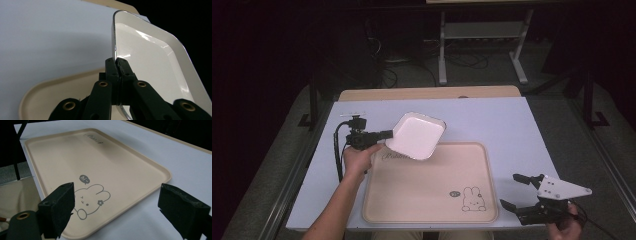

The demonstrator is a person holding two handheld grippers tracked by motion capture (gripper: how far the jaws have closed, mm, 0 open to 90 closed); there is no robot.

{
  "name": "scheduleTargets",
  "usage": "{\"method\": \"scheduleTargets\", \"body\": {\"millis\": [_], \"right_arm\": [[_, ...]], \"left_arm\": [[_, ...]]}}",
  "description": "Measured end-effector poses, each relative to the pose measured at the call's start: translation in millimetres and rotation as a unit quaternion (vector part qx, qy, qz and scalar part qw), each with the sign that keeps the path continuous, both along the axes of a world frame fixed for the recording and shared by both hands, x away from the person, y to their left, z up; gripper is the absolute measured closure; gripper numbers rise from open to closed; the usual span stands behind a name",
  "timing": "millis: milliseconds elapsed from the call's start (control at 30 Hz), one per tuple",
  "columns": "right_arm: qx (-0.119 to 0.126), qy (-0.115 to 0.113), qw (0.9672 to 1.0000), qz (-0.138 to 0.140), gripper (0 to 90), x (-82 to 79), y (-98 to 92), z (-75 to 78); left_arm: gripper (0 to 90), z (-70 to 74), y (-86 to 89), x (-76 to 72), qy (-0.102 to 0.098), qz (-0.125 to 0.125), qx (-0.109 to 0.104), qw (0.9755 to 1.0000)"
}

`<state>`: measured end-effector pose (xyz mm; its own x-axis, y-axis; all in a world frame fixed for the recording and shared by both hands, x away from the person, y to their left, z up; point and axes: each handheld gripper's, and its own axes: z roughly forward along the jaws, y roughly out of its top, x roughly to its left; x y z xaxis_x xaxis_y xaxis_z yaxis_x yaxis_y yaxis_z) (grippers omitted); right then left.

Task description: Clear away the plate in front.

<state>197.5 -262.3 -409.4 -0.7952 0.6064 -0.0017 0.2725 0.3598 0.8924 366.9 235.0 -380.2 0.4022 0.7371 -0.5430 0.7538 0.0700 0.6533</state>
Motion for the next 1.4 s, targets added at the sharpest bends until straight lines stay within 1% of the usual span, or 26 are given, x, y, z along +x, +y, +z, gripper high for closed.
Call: {"method": "scheduleTargets", "body": {"millis": [33,67,100,267,400,467,600,767,900,933,967,1000,1033,1200,1233,1333,1400], "right_arm": [[0.000,0.000,1.0000,0.000,13.1,0.0,0.0,0.0],[0.001,0.000,1.0000,0.000,13.1,-0.1,-0.1,0.1],[0.001,0.000,1.0000,0.000,13.1,-0.1,-0.1,0.1],[0.000,-0.001,1.0000,0.001,13.1,-0.6,-0.1,0.4],[0.000,0.002,1.0000,0.000,13.1,0.7,0.4,-0.2],[-0.001,0.002,1.0000,0.001,13.1,1.0,0.9,-0.4],[-0.008,0.002,1.0000,0.006,13.1,0.7,3.2,-0.3],[-0.005,0.002,1.0000,0.005,13.1,1.2,2.8,-0.6],[-0.008,0.002,0.9999,0.007,13.1,0.6,4.1,-0.2],[-0.011,0.000,0.9999,0.008,13.1,0.4,4.2,-0.1],[-0.011,0.000,0.9999,0.008,13.1,0.4,4.2,-0.1],[-0.009,0.001,0.9999,0.007,13.1,0.5,4.0,0.0],[-0.009,0.001,0.9999,0.007,13.1,0.5,4.0,0.0],[-0.012,0.000,0.9999,0.009,13.1,0.7,4.5,0.0],[-0.012,0.000,0.9999,0.009,13.1,0.7,4.5,0.0],[-0.012,0.000,0.9999,0.010,13.1,0.4,5.1,0.3],[-0.013,0.000,0.9999,0.010,13.1,0.5,5.3,0.3]], "left_arm": [[88.8,-1.7,1.1,-2.1,0.002,0.000,0.000,1.0000],[88.8,-5.5,3.5,-7.7,0.003,0.005,-0.001,1.0000],[88.8,-5.5,3.5,-7.7,0.003,0.005,-0.001,1.0000],[88.8,-14.0,9.3,-20.1,0.006,0.013,-0.002,0.9999],[88.7,-18.8,9.1,-25.4,0.012,0.013,-0.004,0.9998],[88.8,-22.3,8.6,-28.4,0.015,0.013,0.002,0.9998],[88.8,-27.3,6.7,-33.5,0.018,0.016,0.001,0.9997],[88.8,-32.5,-0.9,-40.6,0.018,0.011,0.017,0.9996],[88.8,-39.0,-4.7,-44.7,0.021,0.012,0.016,0.9996],[88.8,-42.0,-5.3,-45.7,0.024,0.018,0.014,0.9994],[88.8,-42.0,-5.3,-45.7,0.024,0.018,0.014,0.9994],[88.8,-44.8,-5.7,-47.7,0.023,0.024,0.013,0.9993],[88.8,-44.8,-5.7,-47.7,0.023,0.024,0.013,0.9993],[88.8,-51.3,-7.8,-56.6,0.026,0.025,0.014,0.9992],[88.8,-53.2,-8.8,-58.6,0.029,0.025,0.015,0.9992],[88.7,-59.4,-11.8,-66.0,0.033,0.023,0.030,0.9987],[88.7,-60.9,-12.1,-67.4,0.032,0.025,0.030,0.9987]]}}
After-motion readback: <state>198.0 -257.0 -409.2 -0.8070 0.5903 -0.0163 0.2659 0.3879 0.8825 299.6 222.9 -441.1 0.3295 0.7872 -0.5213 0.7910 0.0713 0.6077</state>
